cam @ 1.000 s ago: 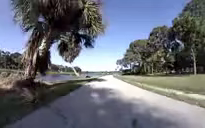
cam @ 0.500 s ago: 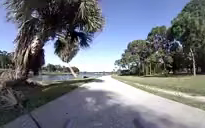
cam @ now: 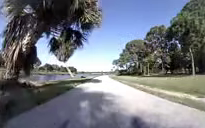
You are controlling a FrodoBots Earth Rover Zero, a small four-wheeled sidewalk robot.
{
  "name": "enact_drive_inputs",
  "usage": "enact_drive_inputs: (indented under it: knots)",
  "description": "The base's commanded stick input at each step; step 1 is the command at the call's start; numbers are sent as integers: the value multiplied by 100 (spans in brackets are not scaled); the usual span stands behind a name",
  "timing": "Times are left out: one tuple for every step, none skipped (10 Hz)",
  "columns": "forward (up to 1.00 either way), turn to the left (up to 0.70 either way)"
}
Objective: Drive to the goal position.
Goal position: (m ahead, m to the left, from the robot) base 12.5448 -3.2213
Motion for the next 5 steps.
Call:
enact_drive_inputs:
  knots:
    - [70,0]
    - [70,0]
    - [70,24]
    - [70,34]
    - [70,35]
